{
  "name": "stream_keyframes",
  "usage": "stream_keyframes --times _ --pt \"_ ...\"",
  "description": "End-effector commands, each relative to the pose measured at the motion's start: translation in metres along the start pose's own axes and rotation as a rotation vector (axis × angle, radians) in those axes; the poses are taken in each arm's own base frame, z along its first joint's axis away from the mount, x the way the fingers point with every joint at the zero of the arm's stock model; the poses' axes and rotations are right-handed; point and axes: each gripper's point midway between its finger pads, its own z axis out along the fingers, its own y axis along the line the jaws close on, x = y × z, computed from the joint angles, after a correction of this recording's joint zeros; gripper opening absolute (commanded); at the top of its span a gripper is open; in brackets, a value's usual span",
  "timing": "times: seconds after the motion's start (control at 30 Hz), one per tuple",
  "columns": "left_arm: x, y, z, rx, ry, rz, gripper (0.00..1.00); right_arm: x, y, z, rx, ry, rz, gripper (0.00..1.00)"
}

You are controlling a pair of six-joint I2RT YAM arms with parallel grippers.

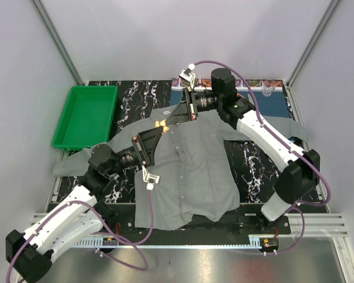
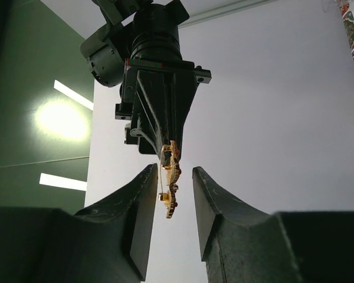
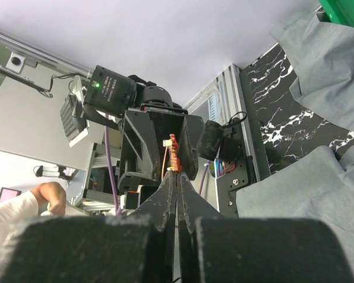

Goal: Pin the brooch onto the clothing
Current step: Open the brooch.

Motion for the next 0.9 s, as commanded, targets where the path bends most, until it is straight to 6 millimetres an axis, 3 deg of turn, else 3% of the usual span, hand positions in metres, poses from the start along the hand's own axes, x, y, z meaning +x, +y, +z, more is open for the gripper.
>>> stream_keyframes --times 0.0,0.13,0.27,0.4,0.5,0.6,0.67,0.7,0.73,0.8,0.87 --pt "-0.0036 0.0097 -0.0036 -0.041 -0.007 -0.006 0.38 0.0019 0.0182 -0.0040 -0.043 0.007 -0.046 0.00" --pt "-0.0021 0.0095 -0.0056 -0.040 0.006 -0.010 0.39 0.0047 0.0183 -0.0059 -0.044 0.014 -0.046 0.00" --pt "-0.0027 0.0086 -0.0070 -0.027 0.007 -0.010 0.34 0.0056 0.0183 -0.0079 -0.045 0.018 -0.048 0.00" --pt "-0.0028 0.0088 -0.0072 -0.025 0.006 -0.009 0.21 0.0056 0.0185 -0.0098 -0.045 0.018 -0.046 0.00" --pt "-0.0043 0.0092 -0.0076 -0.025 0.000 -0.008 0.17 0.0065 0.0186 -0.0094 -0.047 0.021 -0.045 0.00" --pt "-0.0048 0.0059 -0.0078 -0.012 0.000 -0.001 0.04 0.0059 0.0180 -0.0091 -0.045 0.021 -0.045 0.00" --pt "-0.0053 0.0054 -0.0075 -0.011 -0.003 0.005 0.00 0.0057 0.0192 -0.0094 -0.044 0.028 -0.042 0.11" --pt "-0.0051 0.0056 -0.0075 -0.009 -0.002 0.008 0.00 0.0056 0.0189 -0.0104 -0.043 0.031 -0.041 0.29" --pt "-0.0051 0.0043 -0.0070 -0.006 -0.003 0.010 0.00 0.0072 0.0206 -0.0095 -0.045 0.038 -0.034 0.36" --pt "-0.0044 0.0037 -0.0066 -0.003 -0.001 0.013 0.00 0.0086 0.0223 -0.0109 -0.049 0.043 -0.036 0.46" --pt "-0.0043 0.0033 -0.0058 -0.001 -0.003 0.017 0.00 0.0114 0.0211 -0.0114 -0.038 0.046 -0.033 0.49"
